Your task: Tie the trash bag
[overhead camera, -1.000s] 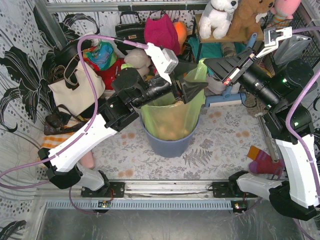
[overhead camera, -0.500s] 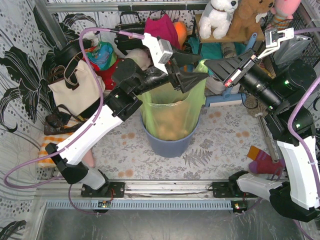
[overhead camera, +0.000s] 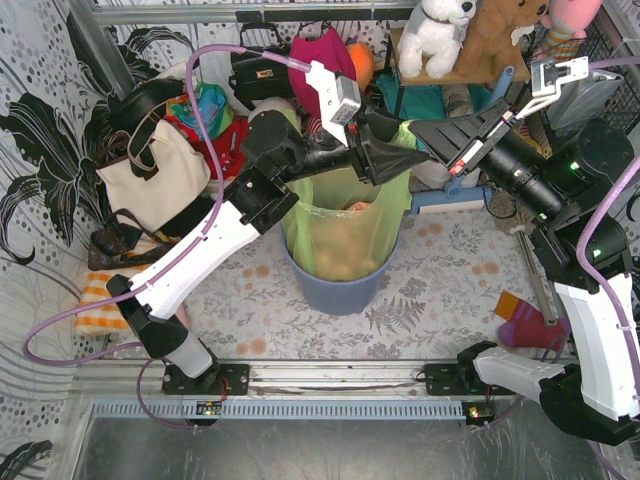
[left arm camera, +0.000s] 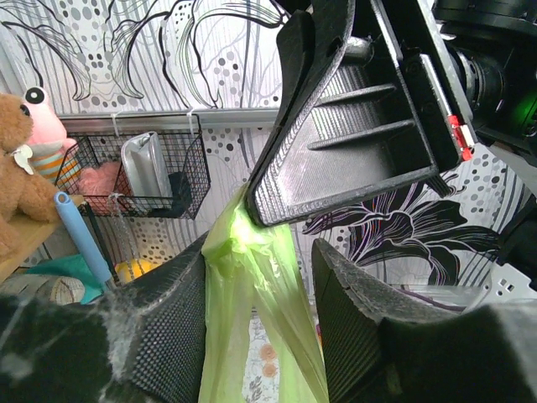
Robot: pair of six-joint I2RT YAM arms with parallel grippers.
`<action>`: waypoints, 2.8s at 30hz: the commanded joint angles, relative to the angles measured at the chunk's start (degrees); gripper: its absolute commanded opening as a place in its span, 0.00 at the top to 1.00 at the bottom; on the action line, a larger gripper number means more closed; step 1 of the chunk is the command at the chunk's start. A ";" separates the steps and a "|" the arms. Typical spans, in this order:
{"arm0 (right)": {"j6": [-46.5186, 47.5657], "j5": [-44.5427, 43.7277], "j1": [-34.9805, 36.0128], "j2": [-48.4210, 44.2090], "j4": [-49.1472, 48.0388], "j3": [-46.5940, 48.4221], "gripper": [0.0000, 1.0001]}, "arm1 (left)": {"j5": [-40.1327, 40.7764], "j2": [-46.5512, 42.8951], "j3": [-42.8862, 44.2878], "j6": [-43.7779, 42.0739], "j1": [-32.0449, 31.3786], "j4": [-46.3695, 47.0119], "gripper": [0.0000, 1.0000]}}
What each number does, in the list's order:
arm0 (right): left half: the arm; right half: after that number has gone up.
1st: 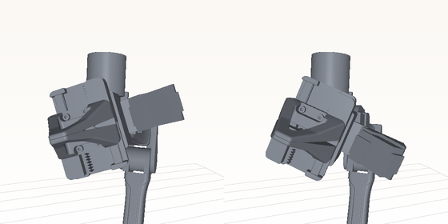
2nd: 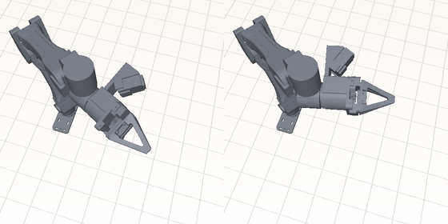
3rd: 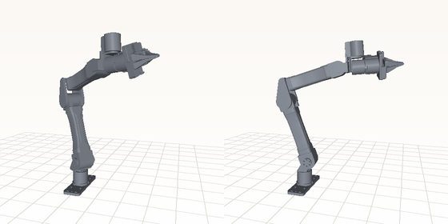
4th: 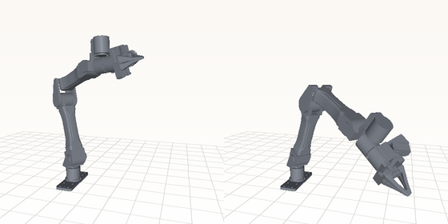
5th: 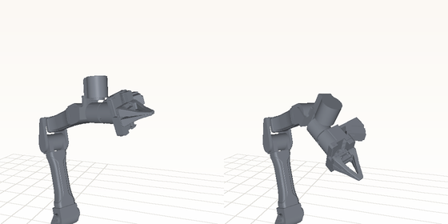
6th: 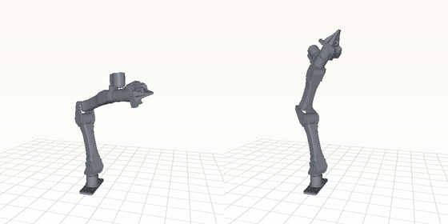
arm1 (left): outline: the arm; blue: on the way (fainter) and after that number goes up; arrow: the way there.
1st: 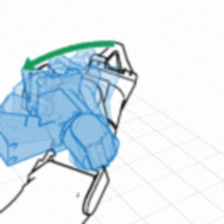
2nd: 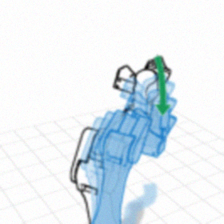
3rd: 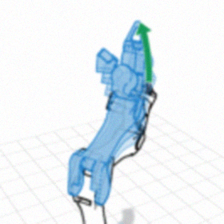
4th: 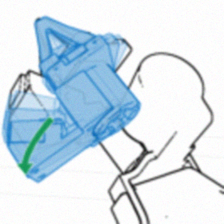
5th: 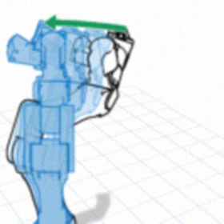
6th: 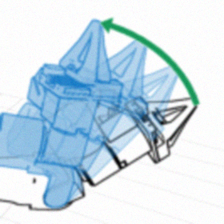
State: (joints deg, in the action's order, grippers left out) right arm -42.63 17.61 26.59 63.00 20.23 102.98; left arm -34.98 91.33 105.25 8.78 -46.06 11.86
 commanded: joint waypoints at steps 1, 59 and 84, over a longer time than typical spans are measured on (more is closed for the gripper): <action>-0.01 0.60 -0.01 -1.05 -1.24 0.16 1.00 | 1.01 -2.07 -0.94 1.24 0.27 3.16 0.46; 0.29 0.20 -0.01 -0.56 0.39 2.15 0.76 | 3.80 -5.82 1.13 4.72 0.19 -5.77 0.82; -1.37 2.91 0.01 0.65 -2.42 1.60 1.00 | 3.48 -4.93 2.02 5.30 0.18 -5.78 0.74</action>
State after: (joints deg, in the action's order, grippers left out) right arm -44.16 20.38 26.59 64.27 20.73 103.94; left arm -31.35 86.61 106.28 13.67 -46.06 2.98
